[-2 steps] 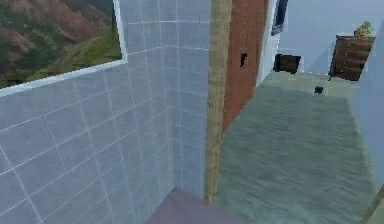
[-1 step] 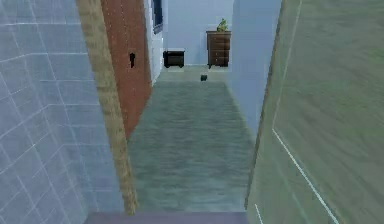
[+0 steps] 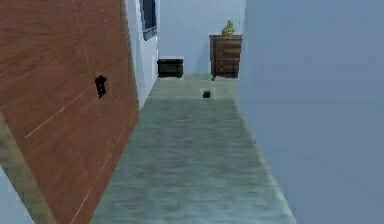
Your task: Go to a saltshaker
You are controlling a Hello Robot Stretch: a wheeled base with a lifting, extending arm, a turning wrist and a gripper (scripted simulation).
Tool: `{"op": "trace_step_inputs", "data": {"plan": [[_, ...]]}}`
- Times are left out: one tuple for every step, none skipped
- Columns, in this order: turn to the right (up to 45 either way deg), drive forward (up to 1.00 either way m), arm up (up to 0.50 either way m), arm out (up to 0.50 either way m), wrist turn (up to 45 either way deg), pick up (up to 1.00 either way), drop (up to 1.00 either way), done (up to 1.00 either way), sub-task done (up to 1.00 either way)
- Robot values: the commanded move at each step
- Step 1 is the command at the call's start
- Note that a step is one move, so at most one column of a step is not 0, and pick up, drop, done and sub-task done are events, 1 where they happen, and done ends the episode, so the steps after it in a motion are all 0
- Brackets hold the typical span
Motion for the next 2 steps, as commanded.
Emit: {"op": "trace_step_inputs", "data": {"plan": [[0.0, 1.00, 0.00, 0.00, 0.0, 0.00, 0.00, 0.00, 0.00], [0.0, 1.00, 0.00, 0.00, 0.0, 0.00, 0.00, 0.00, 0.00]]}}
